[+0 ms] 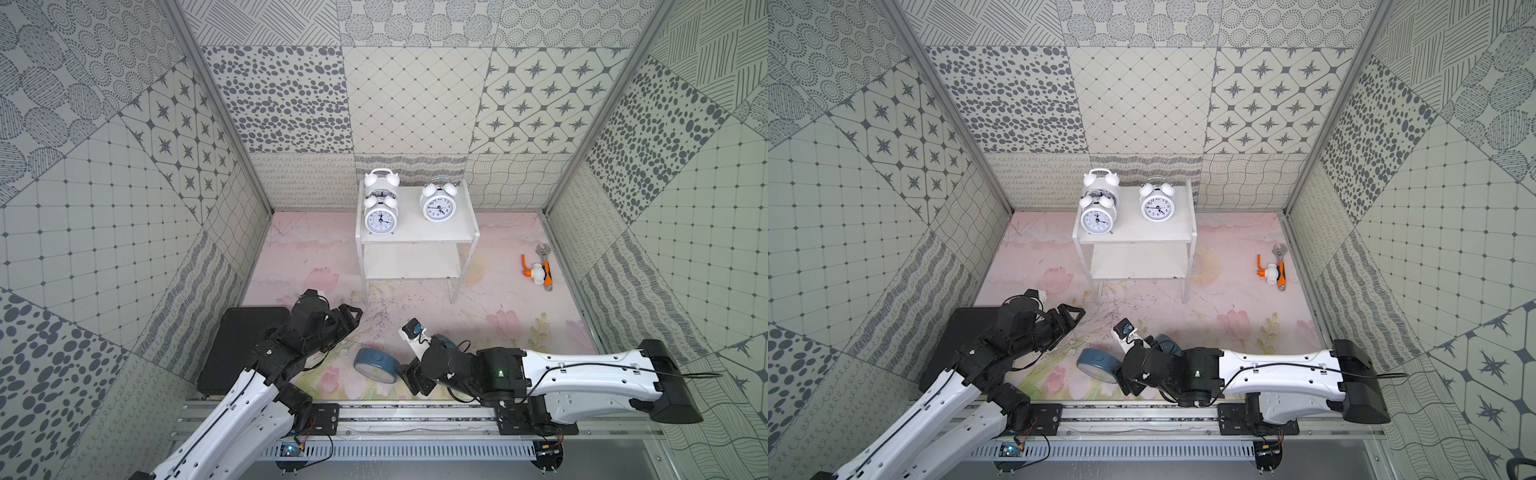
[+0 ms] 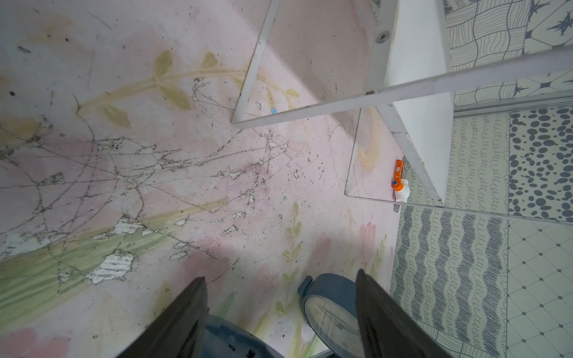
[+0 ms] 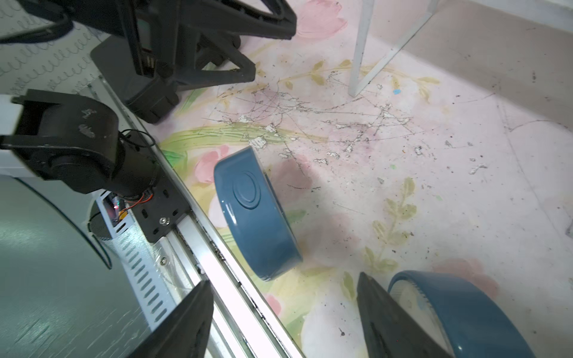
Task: Place the alarm clocks on the shelf by style
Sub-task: Pick up the alarm from the center of the board.
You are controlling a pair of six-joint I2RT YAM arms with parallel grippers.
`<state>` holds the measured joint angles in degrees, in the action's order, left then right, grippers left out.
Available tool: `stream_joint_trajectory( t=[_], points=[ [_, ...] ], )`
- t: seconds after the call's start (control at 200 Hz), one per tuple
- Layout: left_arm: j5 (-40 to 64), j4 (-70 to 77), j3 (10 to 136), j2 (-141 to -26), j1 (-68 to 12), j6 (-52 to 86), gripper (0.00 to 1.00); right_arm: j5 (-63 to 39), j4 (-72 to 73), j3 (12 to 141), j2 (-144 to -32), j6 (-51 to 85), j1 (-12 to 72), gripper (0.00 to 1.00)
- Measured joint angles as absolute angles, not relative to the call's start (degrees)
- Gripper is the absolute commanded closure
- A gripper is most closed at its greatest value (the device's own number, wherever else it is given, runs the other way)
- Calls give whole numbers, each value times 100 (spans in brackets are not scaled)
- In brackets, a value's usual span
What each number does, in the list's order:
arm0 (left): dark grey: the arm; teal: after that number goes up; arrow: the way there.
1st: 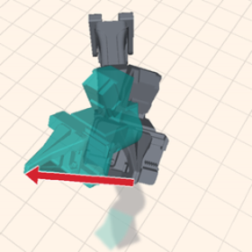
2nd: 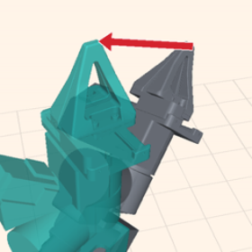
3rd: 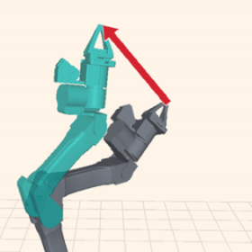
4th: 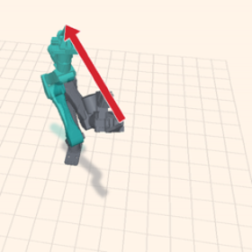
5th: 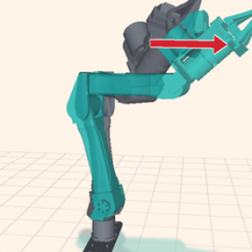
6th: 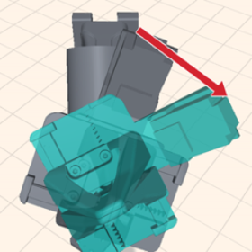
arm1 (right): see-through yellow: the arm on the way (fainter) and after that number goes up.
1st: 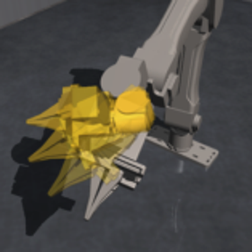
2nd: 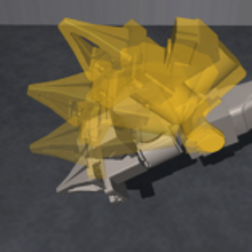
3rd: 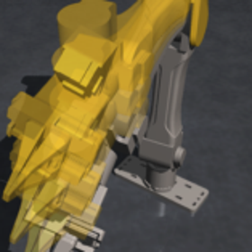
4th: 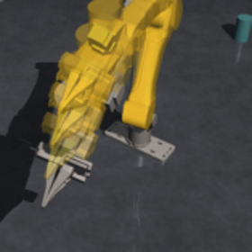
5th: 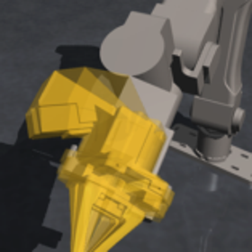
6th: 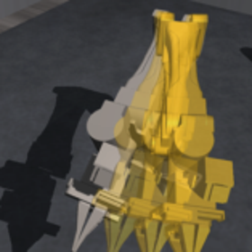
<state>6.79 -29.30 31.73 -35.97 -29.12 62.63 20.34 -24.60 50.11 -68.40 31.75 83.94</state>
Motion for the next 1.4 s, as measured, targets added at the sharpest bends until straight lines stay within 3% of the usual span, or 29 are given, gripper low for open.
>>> stream_joint_trajectory(
  t=[0.41, 0.856, 1.296, 1.401],
  points=[
    [777, -3111, 3441, -3341, -2915, 6331, 20, 2034, -2676, 5168, -7526, 3223, 8482, 21],
    [1168, -3083, 3472, -3474, -2915, 6193, 24, 4134, -5273, 5113, -5470, 5105, 8442, 6],
    [1601, -2676, 3404, -3627, -2915, 6084, 24, 3096, -4956, 4281, -5592, 5026, 8062, 7],
    [1658, -2591, 3356, -3601, -2915, 6084, 24, 2904, -4810, 4246, -5730, 4989, 8047, 13]
  ],
)
